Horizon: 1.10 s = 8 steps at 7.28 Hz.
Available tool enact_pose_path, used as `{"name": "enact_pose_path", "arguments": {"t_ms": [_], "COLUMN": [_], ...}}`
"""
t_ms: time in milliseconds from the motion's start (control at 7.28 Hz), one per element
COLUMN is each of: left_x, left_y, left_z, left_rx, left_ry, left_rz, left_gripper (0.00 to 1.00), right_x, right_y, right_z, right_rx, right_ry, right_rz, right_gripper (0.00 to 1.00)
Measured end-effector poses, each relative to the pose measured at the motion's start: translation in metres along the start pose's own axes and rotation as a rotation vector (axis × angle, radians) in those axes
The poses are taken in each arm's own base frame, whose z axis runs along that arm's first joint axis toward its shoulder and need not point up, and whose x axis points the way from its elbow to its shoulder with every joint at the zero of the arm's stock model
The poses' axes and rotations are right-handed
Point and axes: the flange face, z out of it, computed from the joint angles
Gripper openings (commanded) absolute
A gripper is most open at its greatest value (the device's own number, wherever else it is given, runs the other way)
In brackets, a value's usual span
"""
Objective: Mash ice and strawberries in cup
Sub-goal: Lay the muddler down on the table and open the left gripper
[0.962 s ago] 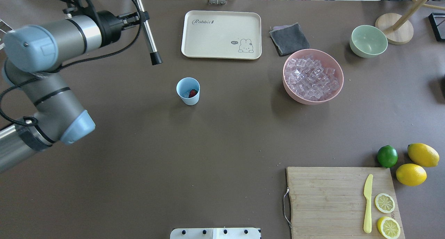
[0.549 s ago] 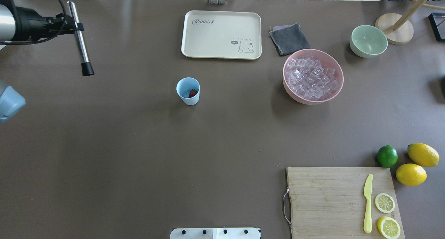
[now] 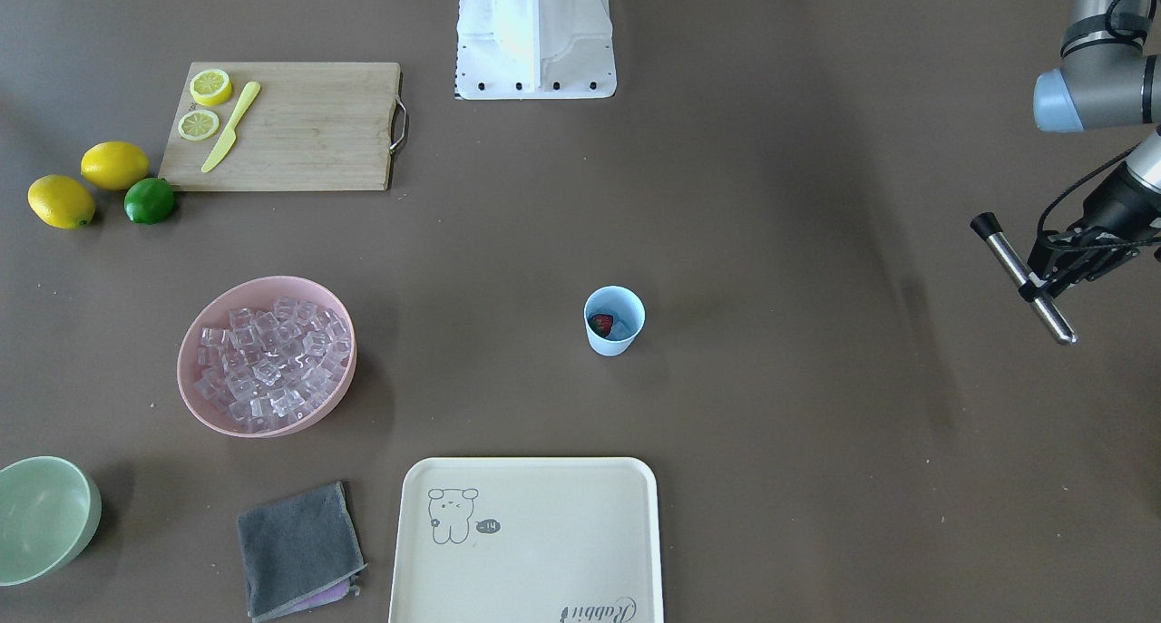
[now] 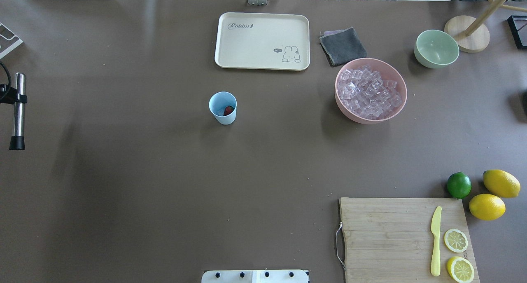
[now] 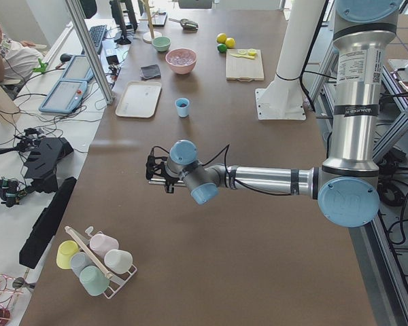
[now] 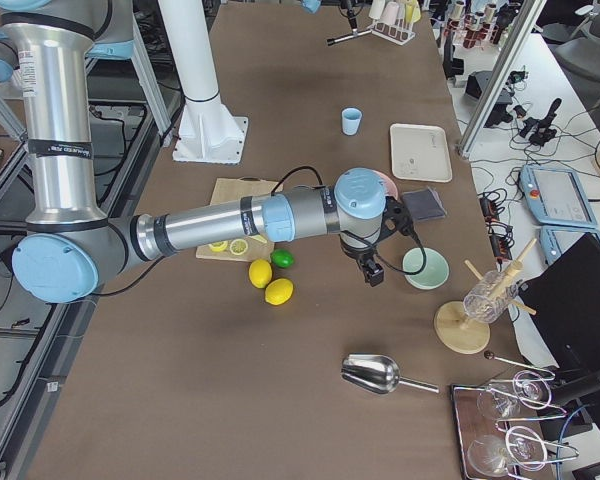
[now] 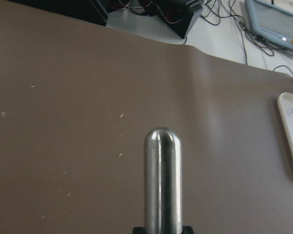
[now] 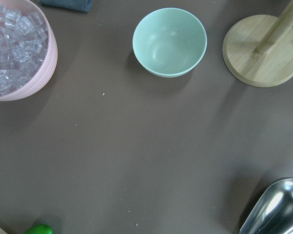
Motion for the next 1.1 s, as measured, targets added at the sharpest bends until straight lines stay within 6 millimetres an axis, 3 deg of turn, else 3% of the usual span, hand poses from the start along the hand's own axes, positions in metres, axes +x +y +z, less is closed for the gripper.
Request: {"name": "enact_pose_path", "arguments": {"t_ms": [137, 275, 549, 687, 824, 1099], "left_x": [-0.012, -0.016, -0.019, -0.022, -0.029, -0.053], "left_y": [0.004, 0.008, 0.014, 0.01, -0.002, -0.032], "left_z": [0.018, 0.034, 0.044, 0.035, 0.014, -0.055], "left_rx": [-0.037, -0.067, -0.092, -0.084, -0.061, -0.022], "left_ry": [-0.018, -0.029, -0.033, -0.025, 0.0, 0.095], "left_rz": [0.043, 0.07, 0.085, 0.079, 0.056, -0.011], "left_gripper": [0.0, 0.99, 0.98, 0.98, 0.98, 0.98], "right_x": [-0.002, -0.002, 0.0, 0.002, 0.005, 0.009], "right_y": [0.002, 0.002, 0.009, 0.014, 0.022, 0.038], "right_z": [-0.001, -0.001, 0.002, 0.004, 0.008, 0.015], "right_rx": [0.001, 0.001, -0.007, -0.015, -0.025, -0.043], "right_ry": [0.001, 0.001, 0.003, 0.006, 0.006, 0.001], "right_rz": [-0.003, -0.004, 0.005, 0.013, 0.024, 0.042], "right_gripper": [0.99, 0.99, 0.99, 0.99, 0.99, 0.99]}}
